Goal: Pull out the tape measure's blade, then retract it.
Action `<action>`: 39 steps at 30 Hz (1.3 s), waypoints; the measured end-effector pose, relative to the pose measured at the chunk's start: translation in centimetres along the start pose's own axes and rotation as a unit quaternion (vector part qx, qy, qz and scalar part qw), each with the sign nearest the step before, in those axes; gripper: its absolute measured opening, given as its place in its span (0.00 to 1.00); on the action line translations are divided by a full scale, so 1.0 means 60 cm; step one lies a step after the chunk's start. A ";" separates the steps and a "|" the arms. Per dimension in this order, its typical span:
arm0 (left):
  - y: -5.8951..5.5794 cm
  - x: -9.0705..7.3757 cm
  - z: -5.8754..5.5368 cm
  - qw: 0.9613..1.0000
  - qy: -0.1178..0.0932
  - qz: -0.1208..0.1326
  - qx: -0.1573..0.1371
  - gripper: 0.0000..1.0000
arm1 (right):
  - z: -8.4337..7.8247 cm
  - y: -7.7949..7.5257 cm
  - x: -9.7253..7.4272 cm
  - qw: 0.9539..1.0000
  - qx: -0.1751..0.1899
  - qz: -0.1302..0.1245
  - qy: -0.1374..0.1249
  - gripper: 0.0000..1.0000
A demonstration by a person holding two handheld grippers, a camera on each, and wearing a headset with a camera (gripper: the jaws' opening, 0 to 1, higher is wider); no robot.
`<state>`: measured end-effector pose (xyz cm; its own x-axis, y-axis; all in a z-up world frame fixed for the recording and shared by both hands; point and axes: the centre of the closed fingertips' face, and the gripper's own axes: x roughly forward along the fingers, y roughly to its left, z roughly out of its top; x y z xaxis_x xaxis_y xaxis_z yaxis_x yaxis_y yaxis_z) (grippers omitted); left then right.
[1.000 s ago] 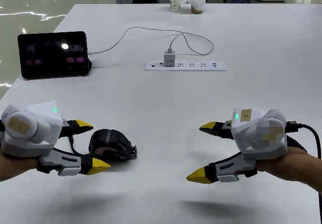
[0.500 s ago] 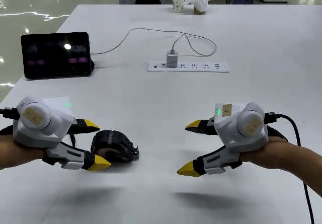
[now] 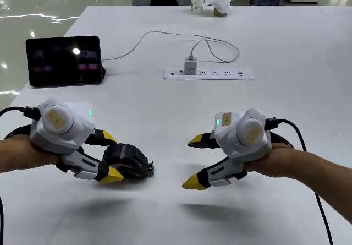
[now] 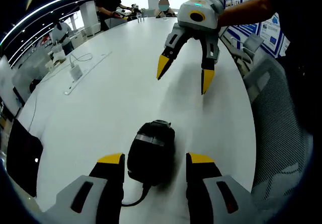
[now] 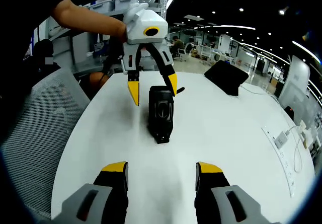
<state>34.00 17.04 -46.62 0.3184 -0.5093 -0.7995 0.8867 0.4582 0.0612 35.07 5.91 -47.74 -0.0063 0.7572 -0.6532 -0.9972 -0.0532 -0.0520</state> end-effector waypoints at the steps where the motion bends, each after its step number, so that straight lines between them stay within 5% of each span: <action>1: -0.001 0.002 -0.002 1.000 0.008 -0.005 0.005 0.43 | 0.001 0.000 0.005 1.000 -0.003 0.002 0.002 0.51; 11: 0.003 0.009 -0.007 0.997 0.056 -0.026 0.043 0.37 | 0.008 -0.001 0.039 1.000 -0.005 0.020 0.011 0.43; 24: 0.006 0.011 -0.005 0.992 0.092 -0.046 0.068 0.32 | 0.022 -0.001 0.079 0.999 -0.025 0.035 0.021 0.32; 39: 0.012 0.012 -0.005 0.989 0.107 -0.052 0.089 0.27 | 0.030 -0.005 0.114 0.997 -0.043 0.045 0.034 0.21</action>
<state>34.76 17.21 -47.31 0.1600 -0.3722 -0.9142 0.9622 0.2655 0.0603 35.20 12.27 -50.86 -0.0882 0.7013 -0.7074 -0.9828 -0.1768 -0.0527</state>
